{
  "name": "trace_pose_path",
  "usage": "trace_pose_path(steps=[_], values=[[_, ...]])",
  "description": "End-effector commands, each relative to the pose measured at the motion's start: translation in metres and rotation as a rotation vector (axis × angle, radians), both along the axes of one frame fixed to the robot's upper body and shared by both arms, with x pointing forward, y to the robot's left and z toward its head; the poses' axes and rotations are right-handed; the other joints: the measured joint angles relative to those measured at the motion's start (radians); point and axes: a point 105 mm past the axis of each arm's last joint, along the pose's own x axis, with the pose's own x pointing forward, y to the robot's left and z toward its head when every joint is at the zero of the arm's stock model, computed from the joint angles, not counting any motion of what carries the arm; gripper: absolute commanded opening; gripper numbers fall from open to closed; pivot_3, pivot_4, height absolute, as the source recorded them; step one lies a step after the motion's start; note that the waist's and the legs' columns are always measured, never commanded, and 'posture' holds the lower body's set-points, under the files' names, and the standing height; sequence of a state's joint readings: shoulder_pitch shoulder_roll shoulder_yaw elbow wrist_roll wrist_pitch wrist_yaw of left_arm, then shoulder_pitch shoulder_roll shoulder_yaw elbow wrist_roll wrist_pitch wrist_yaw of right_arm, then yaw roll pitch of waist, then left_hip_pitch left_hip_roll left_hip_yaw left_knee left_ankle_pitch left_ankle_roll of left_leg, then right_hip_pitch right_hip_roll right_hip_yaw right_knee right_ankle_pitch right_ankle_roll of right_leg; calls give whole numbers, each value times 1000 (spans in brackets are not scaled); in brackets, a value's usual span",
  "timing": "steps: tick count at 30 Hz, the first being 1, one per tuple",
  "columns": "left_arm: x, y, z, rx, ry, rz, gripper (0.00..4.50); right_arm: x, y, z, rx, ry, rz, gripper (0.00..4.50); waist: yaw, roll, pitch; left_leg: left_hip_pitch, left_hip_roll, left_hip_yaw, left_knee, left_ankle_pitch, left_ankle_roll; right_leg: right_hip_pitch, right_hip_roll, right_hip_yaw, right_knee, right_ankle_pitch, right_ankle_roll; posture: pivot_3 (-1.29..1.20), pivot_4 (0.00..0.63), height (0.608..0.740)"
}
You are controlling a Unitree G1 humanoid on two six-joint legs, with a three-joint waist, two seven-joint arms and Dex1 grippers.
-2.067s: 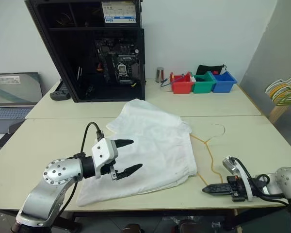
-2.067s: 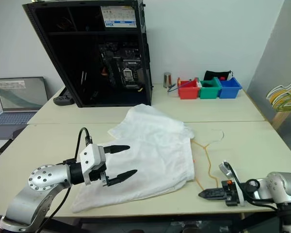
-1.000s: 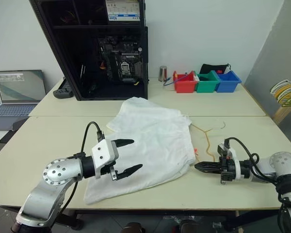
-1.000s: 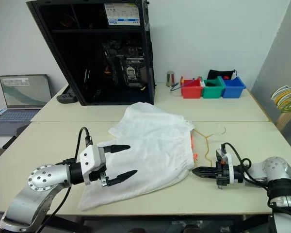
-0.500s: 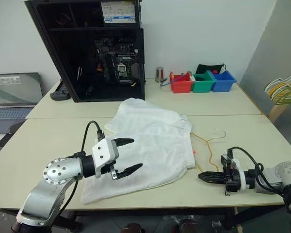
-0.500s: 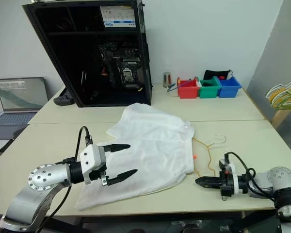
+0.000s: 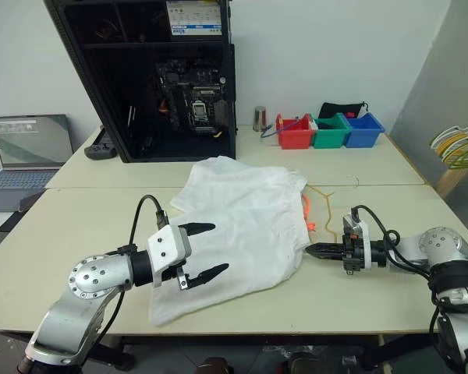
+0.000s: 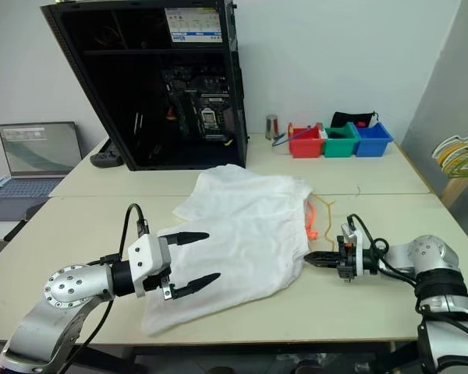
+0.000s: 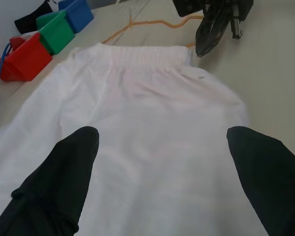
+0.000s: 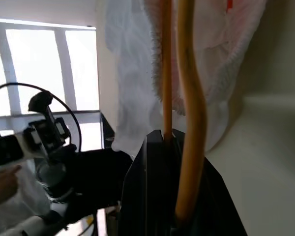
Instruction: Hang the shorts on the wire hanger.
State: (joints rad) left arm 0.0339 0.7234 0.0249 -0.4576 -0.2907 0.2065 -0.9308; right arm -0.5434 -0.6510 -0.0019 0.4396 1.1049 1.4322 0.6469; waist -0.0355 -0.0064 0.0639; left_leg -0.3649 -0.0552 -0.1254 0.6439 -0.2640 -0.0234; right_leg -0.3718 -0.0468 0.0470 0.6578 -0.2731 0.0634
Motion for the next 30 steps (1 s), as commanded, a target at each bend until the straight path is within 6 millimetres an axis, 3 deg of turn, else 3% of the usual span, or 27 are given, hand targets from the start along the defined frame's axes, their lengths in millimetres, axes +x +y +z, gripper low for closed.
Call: trace_pose_path(steps=[1,3,7,9,12,15,17,19,21,26,30], values=[[3,0,10,21,-37,-43,4462,27,8,51,-144,-425,63,0,-5,0,0,0,0,0,0,0,0,0,0,0,0,0,0,-65,0,740],[24,8,32,54,-92,-47,4462,32,15,74,-327,-674,153,0,-8,4,3,0,0,0,1,0,0,-1,0,0,1,0,1,-75,0,740],[57,15,85,10,-72,-42,4462,44,19,88,-574,-953,239,0,-10,1,3,0,-1,1,2,1,0,-2,4,-6,1,2,3,-89,0,740],[68,12,123,-22,-55,-89,4462,52,25,96,-664,-1076,260,0,-21,-3,1,1,2,-1,1,0,-1,-1,7,-7,-1,1,2,-96,0,740],[80,7,179,-75,-93,-131,4462,60,32,100,-778,-1187,286,0,-36,-5,2,-4,1,-2,1,0,-2,-3,7,-4,0,1,0,-102,0,740],[84,3,208,-66,-119,-185,4462,62,35,93,-848,-1246,340,0,-52,-4,2,-8,3,-4,1,1,-4,-9,3,-2,1,4,-4,-105,0,740],[84,2,214,-36,-107,-226,4462,64,34,89,-905,-1284,365,0,-65,-3,1,-12,0,-4,1,3,-9,-15,-1,-1,2,4,-5,-109,0,740],[90,4,205,67,-113,-234,4462,64,35,85,-918,-1292,373,0,-75,-3,1,-16,-2,-5,1,4,-9,-18,-3,-1,3,3,-5,-116,0,740],[106,14,182,238,-140,-207,4462,66,35,87,-968,-1350,383,0,-82,-3,1,-16,-4,-4,1,4,-10,-18,-5,-1,2,3,-4,-119,0,740],[143,20,157,336,-178,-139,4462,66,41,94,-1032,-1463,404,0,-80,-4,2,-16,-5,-6,2,4,-9,-18,-5,-3,3,3,-4,-144,0,740],[156,15,156,361,-234,-129,4462,65,41,95,-1073,-1507,421,0,-81,-4,2,-16,-5,-7,2,4,-8,-18,-5,-3,4,4,-3,-158,0,740]])
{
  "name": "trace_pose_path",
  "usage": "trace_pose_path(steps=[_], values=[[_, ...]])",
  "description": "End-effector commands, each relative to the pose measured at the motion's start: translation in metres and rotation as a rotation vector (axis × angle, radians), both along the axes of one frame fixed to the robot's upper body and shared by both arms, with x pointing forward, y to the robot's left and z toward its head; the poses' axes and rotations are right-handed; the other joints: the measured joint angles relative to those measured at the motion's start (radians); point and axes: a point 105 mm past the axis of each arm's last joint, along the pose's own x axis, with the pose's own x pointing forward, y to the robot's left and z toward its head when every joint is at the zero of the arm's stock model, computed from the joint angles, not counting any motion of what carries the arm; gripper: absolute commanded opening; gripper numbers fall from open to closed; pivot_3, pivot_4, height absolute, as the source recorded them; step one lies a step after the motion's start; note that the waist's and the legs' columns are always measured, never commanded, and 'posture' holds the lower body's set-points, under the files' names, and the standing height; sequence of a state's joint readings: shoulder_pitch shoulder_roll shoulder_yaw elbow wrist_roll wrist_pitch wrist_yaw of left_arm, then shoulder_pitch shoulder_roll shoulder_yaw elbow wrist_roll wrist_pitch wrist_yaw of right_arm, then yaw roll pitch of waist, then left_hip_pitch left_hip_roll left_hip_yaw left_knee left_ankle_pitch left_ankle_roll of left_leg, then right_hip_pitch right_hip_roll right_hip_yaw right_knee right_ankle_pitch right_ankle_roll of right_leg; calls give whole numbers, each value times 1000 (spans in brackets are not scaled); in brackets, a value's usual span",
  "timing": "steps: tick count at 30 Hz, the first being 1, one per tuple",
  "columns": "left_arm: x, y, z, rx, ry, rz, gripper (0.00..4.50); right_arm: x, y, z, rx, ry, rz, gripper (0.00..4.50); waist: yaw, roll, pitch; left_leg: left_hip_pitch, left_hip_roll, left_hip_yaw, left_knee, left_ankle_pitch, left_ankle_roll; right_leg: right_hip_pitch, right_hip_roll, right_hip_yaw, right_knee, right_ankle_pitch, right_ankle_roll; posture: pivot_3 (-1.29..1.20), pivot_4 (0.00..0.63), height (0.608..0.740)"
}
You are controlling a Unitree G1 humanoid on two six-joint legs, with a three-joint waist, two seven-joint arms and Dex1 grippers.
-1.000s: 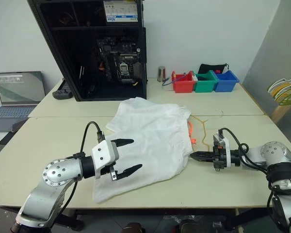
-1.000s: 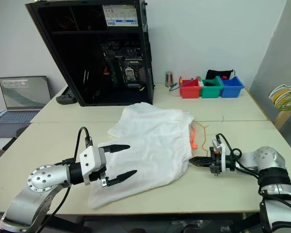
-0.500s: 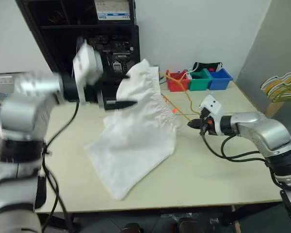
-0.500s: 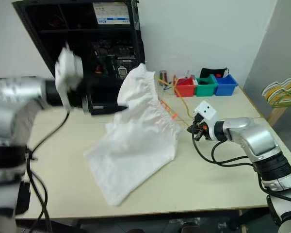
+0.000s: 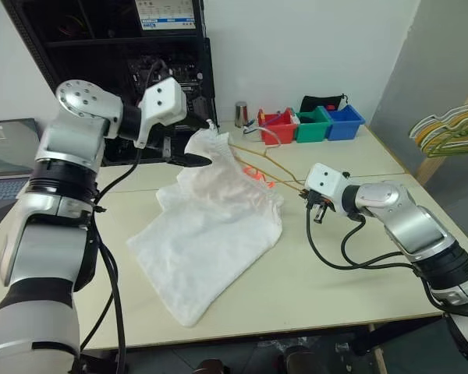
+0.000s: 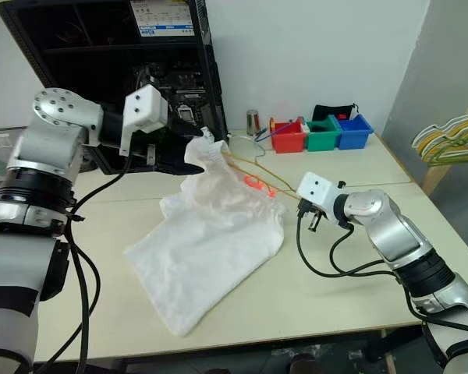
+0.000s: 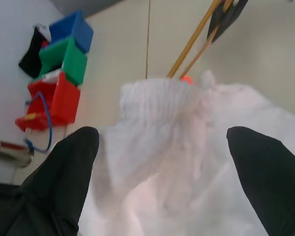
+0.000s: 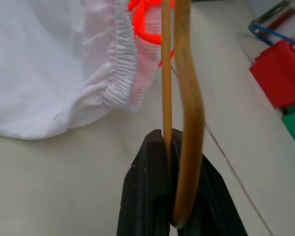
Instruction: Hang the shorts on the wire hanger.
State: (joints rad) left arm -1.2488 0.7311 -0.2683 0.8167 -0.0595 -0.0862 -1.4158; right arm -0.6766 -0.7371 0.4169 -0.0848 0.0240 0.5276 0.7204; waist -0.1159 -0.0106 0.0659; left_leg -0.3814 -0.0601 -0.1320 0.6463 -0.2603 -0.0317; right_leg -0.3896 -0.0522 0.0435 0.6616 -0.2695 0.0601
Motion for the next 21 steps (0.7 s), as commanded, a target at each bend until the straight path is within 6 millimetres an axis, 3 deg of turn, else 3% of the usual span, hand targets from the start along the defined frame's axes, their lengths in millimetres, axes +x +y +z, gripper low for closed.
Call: trace_pose_path(steps=[1,7,14,21], values=[[6,-6,18,19,-111,-22,4462,-2,5,15,-24,-94,35,0,-2,0,0,0,0,0,0,0,0,0,0,0,0,0,0,-165,0,740],[4,-19,-11,150,-127,-131,4462,-3,7,23,-64,-157,34,0,-22,0,0,0,-1,-1,0,0,0,0,-1,0,2,0,0,-191,0,740],[7,-12,-28,279,-157,-136,3122,-1,5,27,-109,-199,21,0,-62,0,0,0,-1,-1,0,0,0,0,-1,0,2,0,0,-210,0,740],[16,-16,-38,301,-214,-105,1588,-4,11,29,-154,-239,62,0,-85,0,0,1,-1,-2,1,0,1,0,-2,-1,4,1,1,-213,0,740]])
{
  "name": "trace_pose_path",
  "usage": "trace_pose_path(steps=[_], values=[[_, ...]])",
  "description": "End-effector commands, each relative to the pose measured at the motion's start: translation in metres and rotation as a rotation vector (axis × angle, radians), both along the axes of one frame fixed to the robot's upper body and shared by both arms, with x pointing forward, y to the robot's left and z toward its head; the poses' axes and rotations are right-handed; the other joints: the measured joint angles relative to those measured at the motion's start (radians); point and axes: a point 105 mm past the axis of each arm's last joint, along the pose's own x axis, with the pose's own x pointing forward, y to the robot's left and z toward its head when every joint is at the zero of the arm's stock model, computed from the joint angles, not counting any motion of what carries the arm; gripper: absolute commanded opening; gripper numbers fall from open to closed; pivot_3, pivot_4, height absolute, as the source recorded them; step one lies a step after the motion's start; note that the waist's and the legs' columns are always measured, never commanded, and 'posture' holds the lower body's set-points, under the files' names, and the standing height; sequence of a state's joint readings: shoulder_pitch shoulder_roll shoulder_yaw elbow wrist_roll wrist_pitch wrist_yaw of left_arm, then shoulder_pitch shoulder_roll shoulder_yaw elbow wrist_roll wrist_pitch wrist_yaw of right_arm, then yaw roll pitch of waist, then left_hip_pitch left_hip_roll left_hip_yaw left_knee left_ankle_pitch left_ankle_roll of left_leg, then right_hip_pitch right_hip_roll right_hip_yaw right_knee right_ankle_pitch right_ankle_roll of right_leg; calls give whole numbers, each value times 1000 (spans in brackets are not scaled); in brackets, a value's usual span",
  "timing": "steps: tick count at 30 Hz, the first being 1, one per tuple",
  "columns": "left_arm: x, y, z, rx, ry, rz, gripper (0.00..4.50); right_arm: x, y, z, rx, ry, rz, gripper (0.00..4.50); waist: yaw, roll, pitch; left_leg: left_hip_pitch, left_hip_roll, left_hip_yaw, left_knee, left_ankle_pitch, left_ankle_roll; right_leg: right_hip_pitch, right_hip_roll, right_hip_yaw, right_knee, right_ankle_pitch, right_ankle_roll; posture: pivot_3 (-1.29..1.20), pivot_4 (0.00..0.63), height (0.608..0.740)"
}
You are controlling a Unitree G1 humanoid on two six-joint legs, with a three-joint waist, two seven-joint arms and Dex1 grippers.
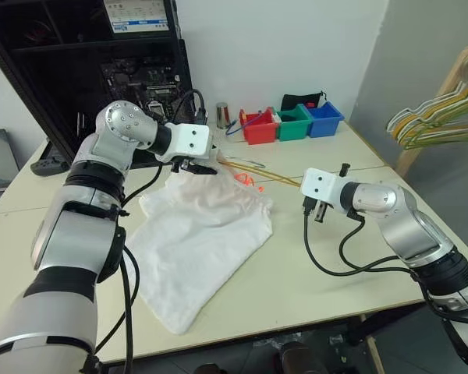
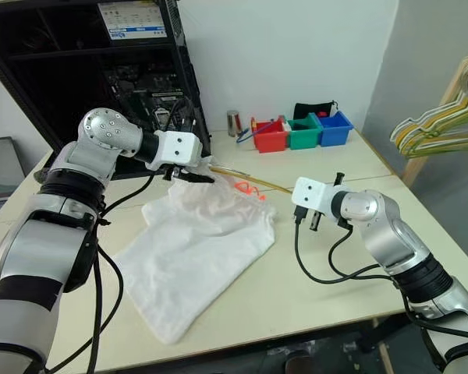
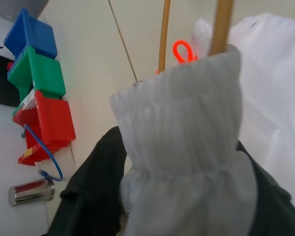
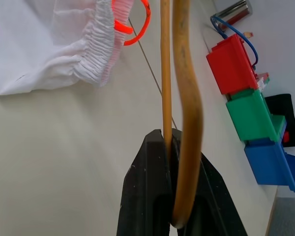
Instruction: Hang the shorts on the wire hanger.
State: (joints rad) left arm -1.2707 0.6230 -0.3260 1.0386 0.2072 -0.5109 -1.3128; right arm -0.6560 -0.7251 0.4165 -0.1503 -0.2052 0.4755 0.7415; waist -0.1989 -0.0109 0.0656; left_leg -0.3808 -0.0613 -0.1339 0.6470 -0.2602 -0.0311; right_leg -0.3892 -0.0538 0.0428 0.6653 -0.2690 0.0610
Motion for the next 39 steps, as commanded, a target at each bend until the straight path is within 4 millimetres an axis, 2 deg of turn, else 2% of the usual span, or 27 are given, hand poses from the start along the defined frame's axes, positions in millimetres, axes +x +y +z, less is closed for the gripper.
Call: trace_pose_path(steps=[1,7,15,16,18,23,28,33,36,39], values=[[4,3,4,30,-64,13,1370,-2,11,20,3,-85,49,0,-4,0,0,0,0,0,0,0,0,0,0,0,0,0,0,-213,0,740],[8,2,8,7,-77,33,42,0,11,23,-8,-96,50,0,-16,0,0,0,0,0,0,0,0,0,0,0,1,0,0,-214,0,740],[8,-4,7,-56,-58,36,14,-3,13,19,-12,-74,70,0,-22,0,0,0,-1,-1,1,0,0,0,0,0,2,0,0,-215,0,740],[8,-4,6,-55,-53,36,0,-2,13,19,-9,-73,69,513,-23,0,0,0,-1,-1,1,0,0,0,0,0,2,0,0,-215,0,740],[6,-3,3,-45,-39,29,0,-3,13,18,-5,-62,71,800,-23,0,0,0,-1,-1,2,0,0,0,0,0,3,0,0,-215,0,740],[2,-3,0,-73,4,22,0,-2,7,21,-15,-58,68,2004,-24,0,0,1,-1,-1,4,0,0,0,0,0,8,0,0,-214,0,740],[-2,8,-10,-14,-5,18,0,-5,-15,34,-55,-56,49,3278,-23,0,0,0,-1,-2,9,0,0,0,0,-1,11,0,1,-216,0,740],[-7,9,-20,1,-5,1,0,-6,-31,46,-85,-70,22,4383,-23,0,0,0,-1,-2,12,0,1,0,-1,0,12,0,1,-223,0,740],[-10,12,-23,-49,23,22,0,-21,-48,38,-108,28,37,4478,-22,0,-1,-1,-1,-1,13,0,1,0,-1,0,12,0,1,-230,0,740],[-15,24,-21,-151,96,84,0,-49,-63,5,94,352,3,4478,-21,-1,-1,-2,-1,-2,13,0,1,1,-1,-1,12,-1,2,-230,0,740]])
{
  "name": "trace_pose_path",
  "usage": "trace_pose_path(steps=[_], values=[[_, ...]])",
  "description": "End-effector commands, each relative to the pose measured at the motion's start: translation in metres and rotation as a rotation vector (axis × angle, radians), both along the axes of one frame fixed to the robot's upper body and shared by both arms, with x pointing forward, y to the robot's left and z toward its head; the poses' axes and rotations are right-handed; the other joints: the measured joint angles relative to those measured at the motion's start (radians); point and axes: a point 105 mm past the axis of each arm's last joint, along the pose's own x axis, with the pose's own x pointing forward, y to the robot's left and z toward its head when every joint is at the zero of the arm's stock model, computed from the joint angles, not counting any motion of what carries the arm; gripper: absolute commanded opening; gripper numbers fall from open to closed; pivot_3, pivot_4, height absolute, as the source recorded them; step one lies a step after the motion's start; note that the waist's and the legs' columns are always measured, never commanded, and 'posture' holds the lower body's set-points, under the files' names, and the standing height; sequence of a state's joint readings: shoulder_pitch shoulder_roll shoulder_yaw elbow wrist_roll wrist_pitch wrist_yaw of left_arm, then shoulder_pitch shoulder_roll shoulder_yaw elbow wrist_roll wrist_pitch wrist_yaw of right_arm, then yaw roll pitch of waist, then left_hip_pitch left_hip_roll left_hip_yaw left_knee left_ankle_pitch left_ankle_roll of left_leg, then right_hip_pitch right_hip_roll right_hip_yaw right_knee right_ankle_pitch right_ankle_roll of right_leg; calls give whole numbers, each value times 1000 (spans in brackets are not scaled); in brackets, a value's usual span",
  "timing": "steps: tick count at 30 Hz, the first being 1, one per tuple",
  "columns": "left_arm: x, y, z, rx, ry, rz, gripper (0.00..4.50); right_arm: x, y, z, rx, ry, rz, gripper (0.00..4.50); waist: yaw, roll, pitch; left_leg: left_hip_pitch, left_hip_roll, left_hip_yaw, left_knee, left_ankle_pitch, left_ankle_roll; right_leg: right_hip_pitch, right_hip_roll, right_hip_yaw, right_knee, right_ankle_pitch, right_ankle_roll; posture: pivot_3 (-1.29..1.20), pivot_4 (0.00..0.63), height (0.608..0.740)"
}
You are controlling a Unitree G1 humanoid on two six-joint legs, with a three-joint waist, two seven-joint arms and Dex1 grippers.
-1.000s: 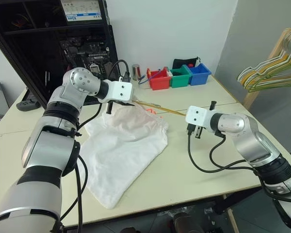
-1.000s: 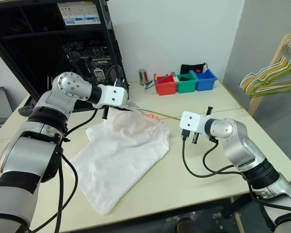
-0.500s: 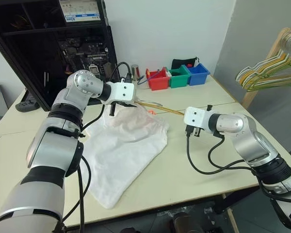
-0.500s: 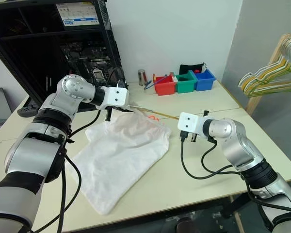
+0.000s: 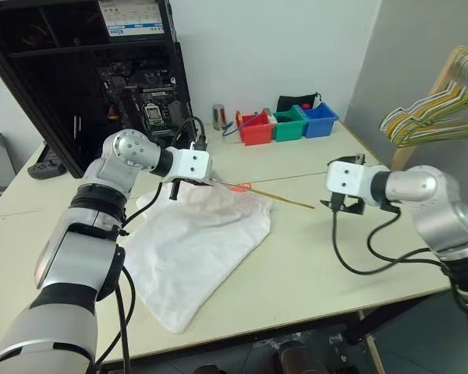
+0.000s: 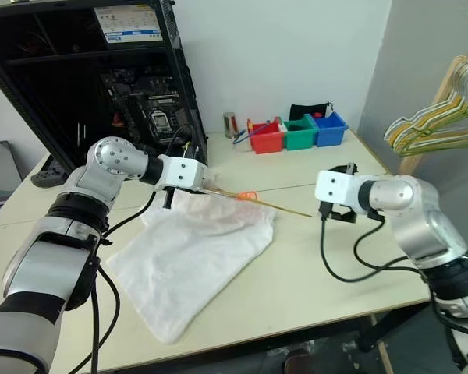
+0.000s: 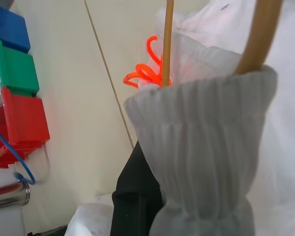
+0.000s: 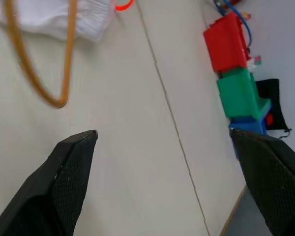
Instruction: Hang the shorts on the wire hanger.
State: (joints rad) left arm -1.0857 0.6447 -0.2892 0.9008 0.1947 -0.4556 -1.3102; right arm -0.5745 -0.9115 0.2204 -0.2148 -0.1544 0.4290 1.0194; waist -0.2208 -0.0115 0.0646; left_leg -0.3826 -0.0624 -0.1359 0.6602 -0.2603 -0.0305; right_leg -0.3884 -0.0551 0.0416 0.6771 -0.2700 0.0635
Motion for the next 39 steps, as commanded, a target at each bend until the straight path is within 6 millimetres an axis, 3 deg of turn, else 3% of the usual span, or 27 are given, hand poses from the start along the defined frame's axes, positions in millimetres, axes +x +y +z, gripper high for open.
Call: trace_pose_path(steps=[1,4,6,11,15,19,25,33,39], values=[[-5,12,23,-177,48,77,0,-31,-7,-19,277,323,-51,4478,-1,-2,-1,0,0,0,0,0,0,0,0,0,0,0,0,-230,0,740],[-17,22,39,-327,159,140,0,-27,3,-43,463,447,-102,4478,-16,-2,-2,1,1,1,1,0,0,0,0,1,2,0,0,-214,0,740],[-25,29,47,-377,206,175,0,-22,21,-54,581,531,-113,4478,-29,-3,-2,2,2,0,1,0,0,0,0,1,3,0,0,-198,0,740],[-38,35,55,-423,258,221,0,-8,45,-52,754,611,-134,4478,-29,2,-5,3,3,-2,0,0,0,0,0,0,4,0,-1,-183,0,740],[-46,47,54,-416,249,281,0,30,76,-49,966,761,-179,4478,-27,1,-6,4,2,-1,0,0,0,0,0,2,3,1,-2,-143,0,740],[-50,48,50,-405,251,296,0,25,98,-37,1016,880,-92,4478,2,1,-6,4,2,-5,-1,0,0,-1,0,1,4,1,-2,-114,0,740],[-54,46,48,-398,250,291,0,21,114,-53,963,915,-94,4478,32,1,-6,3,-1,-5,1,0,0,-1,0,1,4,1,-2,-93,0,740],[-52,45,48,-404,252,294,0,21,132,-47,1030,936,-71,4478,32,1,-6,3,0,-6,1,0,0,-1,0,0,4,1,-3,-97,0,740],[-51,43,47,-400,252,288,0,27,138,-48,1085,938,-97,3156,28,1,-6,3,0,-6,0,0,-1,-1,1,1,4,1,-3,-102,0,740]])
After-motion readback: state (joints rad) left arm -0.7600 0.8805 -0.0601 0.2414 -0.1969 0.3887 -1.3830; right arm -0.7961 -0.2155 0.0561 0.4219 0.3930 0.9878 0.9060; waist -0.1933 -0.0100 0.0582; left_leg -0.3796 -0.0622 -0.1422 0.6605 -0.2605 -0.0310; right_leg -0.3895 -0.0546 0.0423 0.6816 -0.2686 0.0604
